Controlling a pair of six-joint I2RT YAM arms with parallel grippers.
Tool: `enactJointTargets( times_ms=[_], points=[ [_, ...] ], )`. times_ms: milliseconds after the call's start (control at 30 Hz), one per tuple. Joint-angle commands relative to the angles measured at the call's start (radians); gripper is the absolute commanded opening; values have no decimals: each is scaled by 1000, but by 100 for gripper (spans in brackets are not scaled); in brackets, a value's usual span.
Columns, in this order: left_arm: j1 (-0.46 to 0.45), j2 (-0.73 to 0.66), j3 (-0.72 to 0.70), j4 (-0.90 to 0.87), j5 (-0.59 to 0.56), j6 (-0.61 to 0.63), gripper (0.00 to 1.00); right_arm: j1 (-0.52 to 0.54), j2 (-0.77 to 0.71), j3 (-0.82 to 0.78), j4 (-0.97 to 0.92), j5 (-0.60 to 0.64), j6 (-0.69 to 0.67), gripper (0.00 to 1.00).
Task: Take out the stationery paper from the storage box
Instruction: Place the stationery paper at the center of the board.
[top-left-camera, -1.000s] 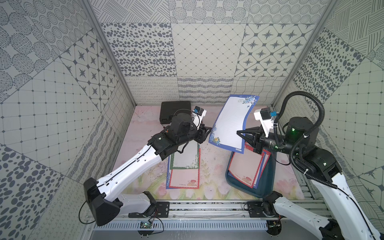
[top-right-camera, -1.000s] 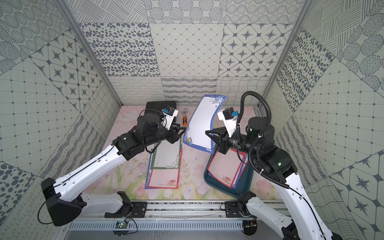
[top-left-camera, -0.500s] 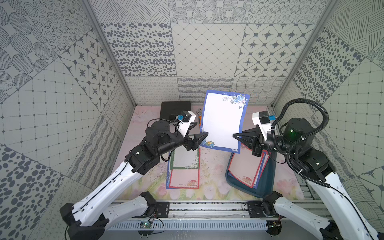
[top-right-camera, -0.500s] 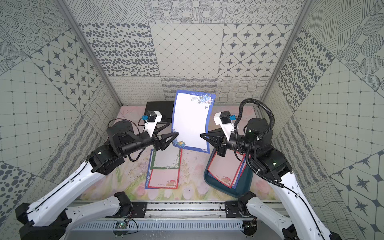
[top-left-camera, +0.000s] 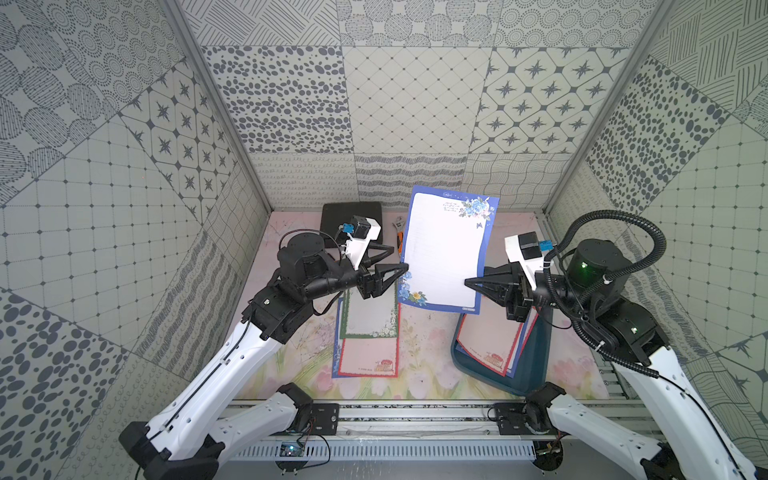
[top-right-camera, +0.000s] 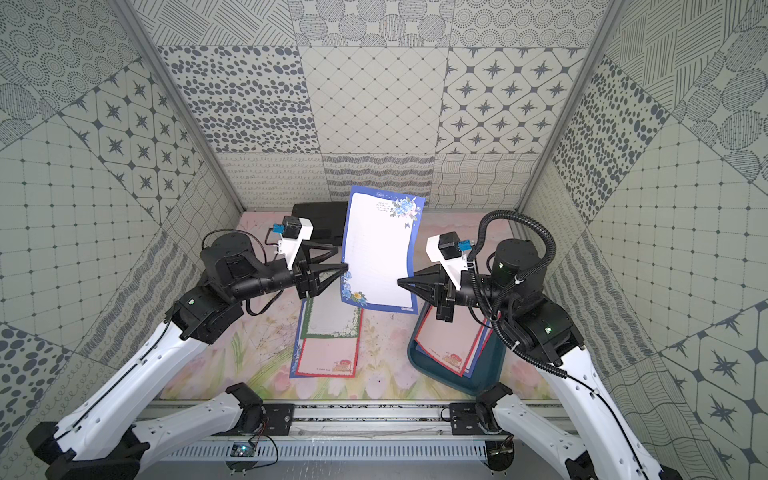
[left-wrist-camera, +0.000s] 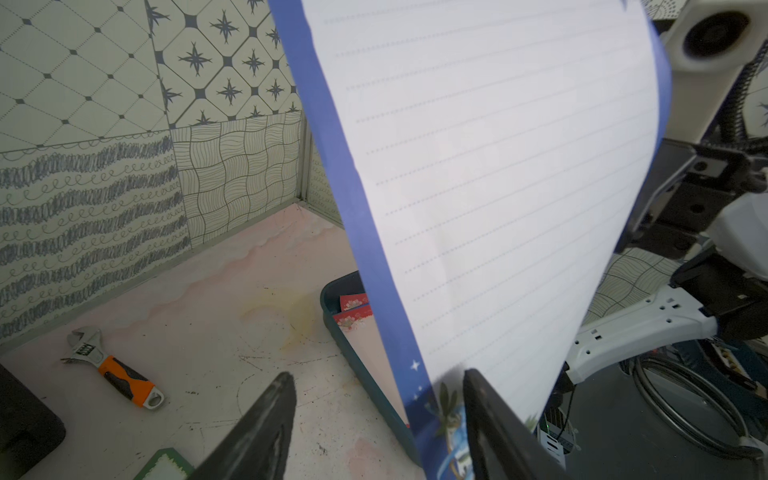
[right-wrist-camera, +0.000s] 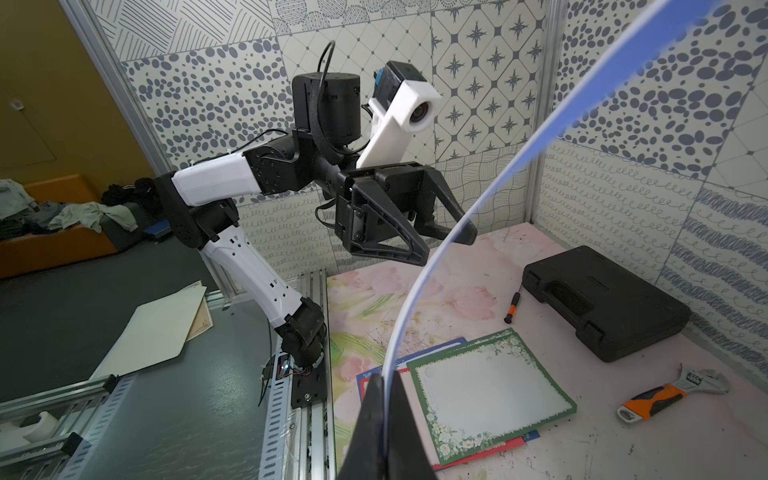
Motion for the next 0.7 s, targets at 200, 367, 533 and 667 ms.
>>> enactJointTargets(
  times_ms=[200, 367, 533, 667],
  points=[
    [15, -16, 5, 169, 288, -120, 50, -5, 26, -29, 78, -16, 8, 0],
    [15, -30, -10, 194, 287, -144, 41, -14, 35, -56, 118, 31, 30, 0],
    [15, -38, -25, 212, 259, -159, 31, -17, 49, -80, 153, 27, 59, 0],
    [15, -62, -44, 211, 227, -154, 25, -20, 35, -124, 219, 70, 116, 0]
  ],
)
